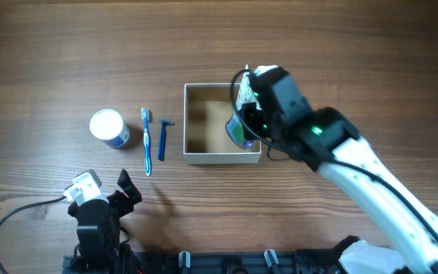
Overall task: Pack container
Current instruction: 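Lower the soap bottle into the box beside the tube and release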
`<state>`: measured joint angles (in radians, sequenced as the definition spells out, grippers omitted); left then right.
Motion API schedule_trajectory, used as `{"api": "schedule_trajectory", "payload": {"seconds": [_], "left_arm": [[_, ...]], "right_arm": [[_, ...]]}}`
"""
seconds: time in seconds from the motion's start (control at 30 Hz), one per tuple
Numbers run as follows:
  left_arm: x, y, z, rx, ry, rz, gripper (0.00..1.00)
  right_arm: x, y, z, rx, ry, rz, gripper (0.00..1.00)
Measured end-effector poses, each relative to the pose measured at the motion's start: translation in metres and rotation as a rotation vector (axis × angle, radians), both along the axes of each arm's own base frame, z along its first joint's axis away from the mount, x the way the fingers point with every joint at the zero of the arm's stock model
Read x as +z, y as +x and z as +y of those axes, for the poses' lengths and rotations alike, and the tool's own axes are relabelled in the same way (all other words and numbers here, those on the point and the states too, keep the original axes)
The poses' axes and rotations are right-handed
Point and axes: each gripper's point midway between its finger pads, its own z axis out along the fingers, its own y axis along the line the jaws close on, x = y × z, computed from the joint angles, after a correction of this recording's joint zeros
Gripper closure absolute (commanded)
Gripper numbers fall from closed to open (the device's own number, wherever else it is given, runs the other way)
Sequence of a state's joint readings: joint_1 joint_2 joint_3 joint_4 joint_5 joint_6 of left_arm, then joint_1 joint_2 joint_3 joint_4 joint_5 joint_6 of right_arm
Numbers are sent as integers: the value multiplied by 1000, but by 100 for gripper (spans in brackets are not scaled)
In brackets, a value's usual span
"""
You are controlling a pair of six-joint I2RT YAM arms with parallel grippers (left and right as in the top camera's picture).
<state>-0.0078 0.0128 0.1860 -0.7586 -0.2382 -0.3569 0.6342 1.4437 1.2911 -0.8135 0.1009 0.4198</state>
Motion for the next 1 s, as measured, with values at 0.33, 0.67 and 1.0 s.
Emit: {"api": "schedule_trajectory", "payload": {"seconds": [0.33,0.67,1.0], "left_arm": [[0,0,0,0,0,0,0],[0,0,0,0,0,0,0],[0,0,0,0,0,0,0]], "right_arm": [[-56,8,0,-61,-92,126,76],[-60,9,0,-89,-85,139,62],[-58,12,1,-100,-73,128,39]]}}
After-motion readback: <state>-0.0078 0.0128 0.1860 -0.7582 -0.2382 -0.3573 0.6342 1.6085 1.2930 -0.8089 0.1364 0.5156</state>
